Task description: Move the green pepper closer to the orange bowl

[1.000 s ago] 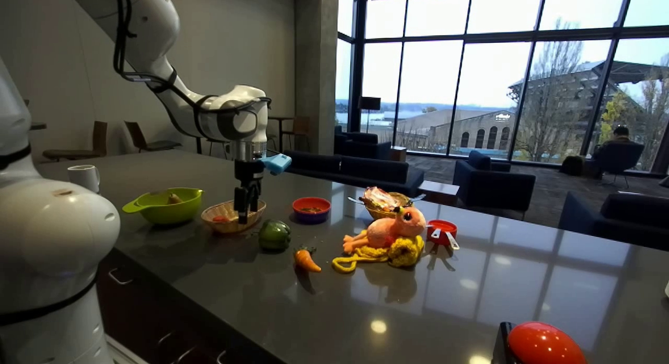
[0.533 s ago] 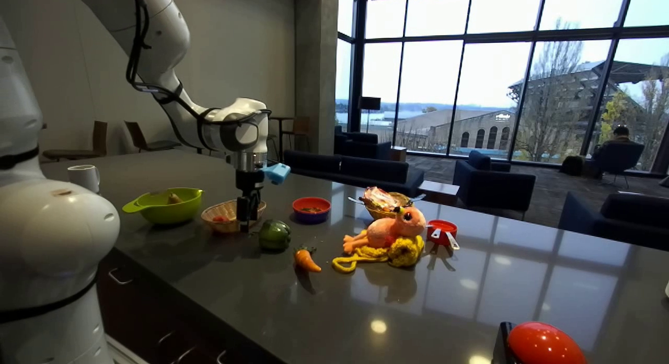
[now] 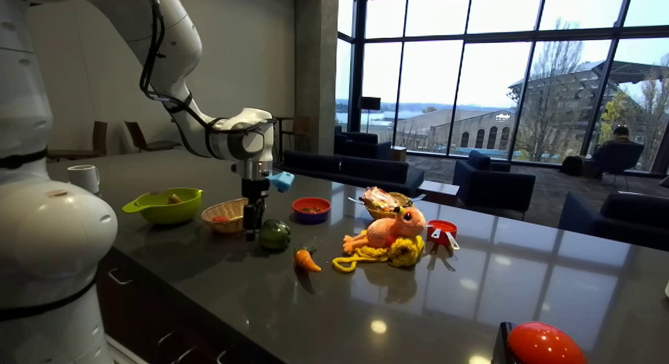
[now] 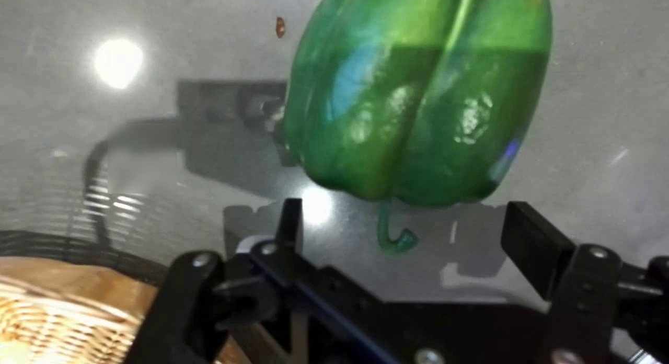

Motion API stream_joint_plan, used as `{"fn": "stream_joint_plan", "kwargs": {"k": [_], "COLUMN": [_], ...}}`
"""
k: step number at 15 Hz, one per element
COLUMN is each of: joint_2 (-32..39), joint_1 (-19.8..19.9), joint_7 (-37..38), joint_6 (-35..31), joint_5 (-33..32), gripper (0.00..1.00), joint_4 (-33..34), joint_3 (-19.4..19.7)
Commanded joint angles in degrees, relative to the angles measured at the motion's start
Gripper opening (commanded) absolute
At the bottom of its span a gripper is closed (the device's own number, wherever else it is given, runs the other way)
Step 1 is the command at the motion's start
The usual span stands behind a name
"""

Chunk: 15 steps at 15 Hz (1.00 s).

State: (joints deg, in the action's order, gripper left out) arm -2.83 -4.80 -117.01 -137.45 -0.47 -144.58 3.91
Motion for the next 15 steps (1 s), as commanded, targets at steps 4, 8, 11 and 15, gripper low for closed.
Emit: {"fn": "stream_joint_plan", "kwargs": {"k": [4,8,11,15], "joint_2": [2.2,2.6,2.6,2.1], "joint_1": [1.9,2.2,2.3,2.5], "joint_7": [-0.6,-0.1,0.3,0.7], "joint_6": [-1.0,-1.1,-1.2,-1.2], "joint_5": [-0.7,-0.9,-1.0,-0.8], "gripper": [0.45,0.13,0.01,0.04], "joint_4": [1.6,1.9,1.9,2.2], "joint_3": [-1.8,-2.4,-2.7,-2.8]}}
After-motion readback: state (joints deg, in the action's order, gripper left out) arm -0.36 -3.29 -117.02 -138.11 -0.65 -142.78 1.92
